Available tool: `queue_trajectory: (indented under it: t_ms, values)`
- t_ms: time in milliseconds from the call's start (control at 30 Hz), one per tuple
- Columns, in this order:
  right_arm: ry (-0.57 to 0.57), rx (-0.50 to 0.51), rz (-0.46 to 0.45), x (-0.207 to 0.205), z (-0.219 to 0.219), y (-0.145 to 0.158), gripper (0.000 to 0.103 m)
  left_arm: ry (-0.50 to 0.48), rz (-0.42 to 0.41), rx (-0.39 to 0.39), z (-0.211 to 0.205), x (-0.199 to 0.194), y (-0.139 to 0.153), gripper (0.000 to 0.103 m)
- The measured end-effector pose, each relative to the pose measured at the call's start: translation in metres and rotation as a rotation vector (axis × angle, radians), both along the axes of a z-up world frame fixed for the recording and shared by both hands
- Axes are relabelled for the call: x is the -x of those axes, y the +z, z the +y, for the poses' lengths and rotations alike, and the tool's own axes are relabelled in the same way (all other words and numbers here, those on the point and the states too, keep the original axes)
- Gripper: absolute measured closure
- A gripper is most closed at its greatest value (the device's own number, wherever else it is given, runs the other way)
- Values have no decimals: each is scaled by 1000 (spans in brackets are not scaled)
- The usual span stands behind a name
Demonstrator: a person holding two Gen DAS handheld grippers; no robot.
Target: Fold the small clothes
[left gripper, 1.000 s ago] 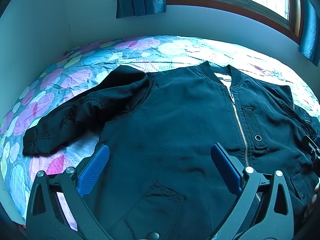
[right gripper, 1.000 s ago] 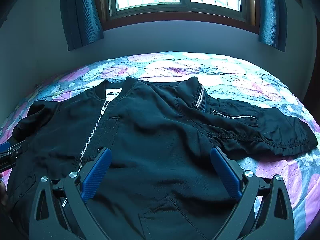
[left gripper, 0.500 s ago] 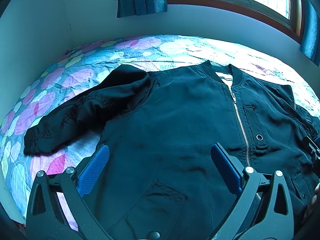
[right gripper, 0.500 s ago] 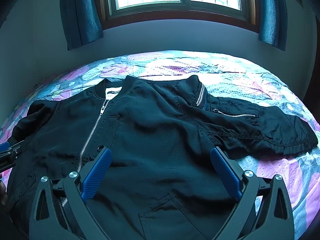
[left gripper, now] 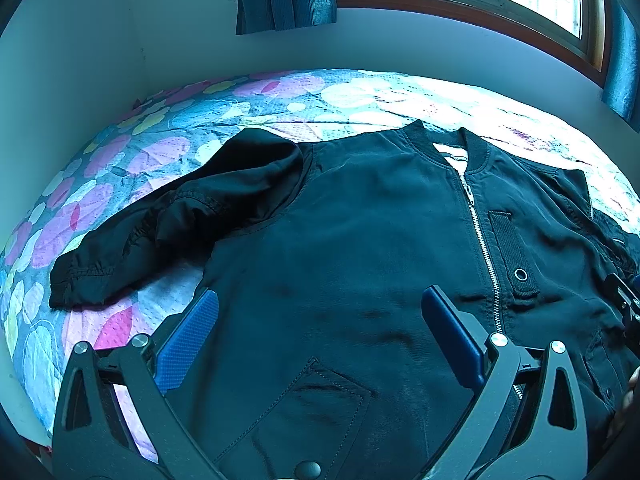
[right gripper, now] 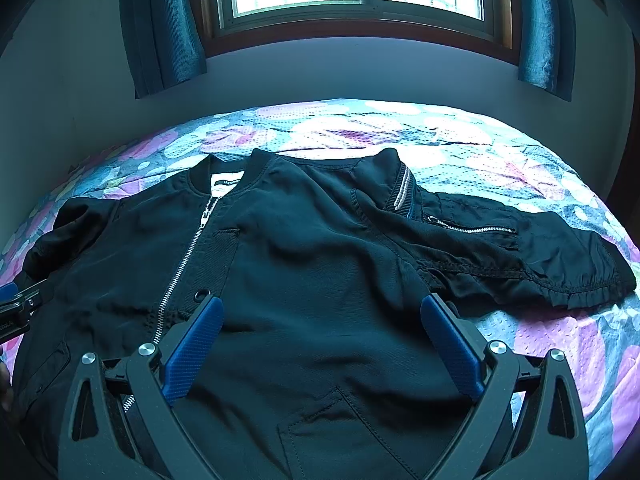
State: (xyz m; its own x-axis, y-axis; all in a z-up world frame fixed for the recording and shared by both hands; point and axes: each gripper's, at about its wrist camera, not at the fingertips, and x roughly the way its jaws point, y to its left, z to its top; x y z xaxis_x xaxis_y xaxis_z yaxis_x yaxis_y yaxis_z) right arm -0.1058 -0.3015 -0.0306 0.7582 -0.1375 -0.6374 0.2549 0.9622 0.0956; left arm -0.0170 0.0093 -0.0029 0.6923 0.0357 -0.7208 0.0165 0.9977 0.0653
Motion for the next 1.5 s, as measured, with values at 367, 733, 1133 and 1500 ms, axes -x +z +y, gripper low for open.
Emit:
queue_trajectory:
  t_ms: [367,733,1133,1500]
  values:
    - [2,2,7,0,2,-1,5,2,2,-2,2,1,0,2]
    - [2,3,11,0,3,-2,5,1,10,-10,0,0,-1,2]
    - [-16,-135,-42,12,-40,10,5,7,20,-13,-1,-4,-3,2]
    - [-559,-509,-208,144,-321,-8,5,24,49,-22,4,-15,-12,2]
